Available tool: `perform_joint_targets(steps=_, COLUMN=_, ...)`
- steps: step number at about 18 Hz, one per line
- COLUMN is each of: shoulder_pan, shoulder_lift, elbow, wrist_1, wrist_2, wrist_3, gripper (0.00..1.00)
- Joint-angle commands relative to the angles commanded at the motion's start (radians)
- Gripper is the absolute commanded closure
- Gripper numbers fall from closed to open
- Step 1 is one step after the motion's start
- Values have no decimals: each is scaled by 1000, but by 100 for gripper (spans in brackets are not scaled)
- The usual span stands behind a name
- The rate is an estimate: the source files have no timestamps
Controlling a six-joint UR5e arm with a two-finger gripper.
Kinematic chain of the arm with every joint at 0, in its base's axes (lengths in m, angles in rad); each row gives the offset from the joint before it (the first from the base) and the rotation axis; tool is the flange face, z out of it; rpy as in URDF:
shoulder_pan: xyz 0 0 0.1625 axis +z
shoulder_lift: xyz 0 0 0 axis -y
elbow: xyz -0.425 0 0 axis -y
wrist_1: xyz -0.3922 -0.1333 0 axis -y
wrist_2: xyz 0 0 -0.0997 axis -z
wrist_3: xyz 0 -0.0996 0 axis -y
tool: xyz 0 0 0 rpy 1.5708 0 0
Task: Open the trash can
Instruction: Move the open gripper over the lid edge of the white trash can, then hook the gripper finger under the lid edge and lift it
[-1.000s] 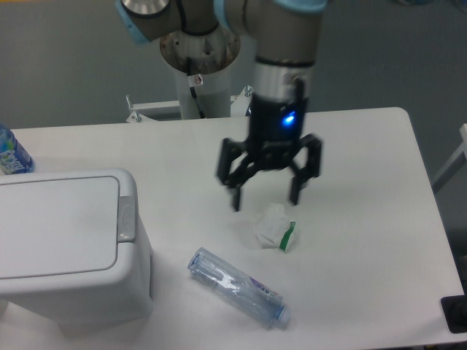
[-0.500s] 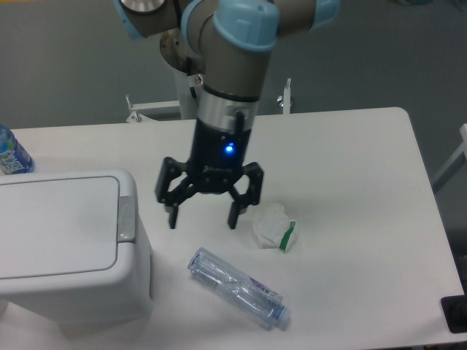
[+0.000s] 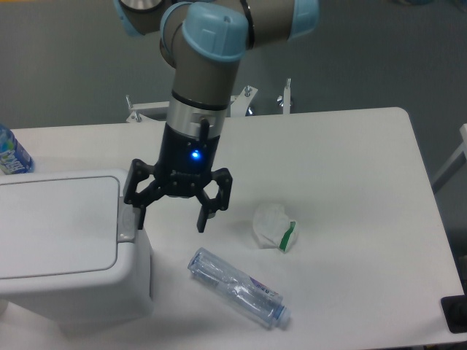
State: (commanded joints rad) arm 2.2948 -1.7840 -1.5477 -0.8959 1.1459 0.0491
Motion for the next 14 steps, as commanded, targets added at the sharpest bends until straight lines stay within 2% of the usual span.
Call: perform_joint_targets(steps=14, shoulder_pan=-8, shoulder_lift=-11, elbow=-11, wrist_1=15, wrist_2=3, wrist_3=2, gripper=0)
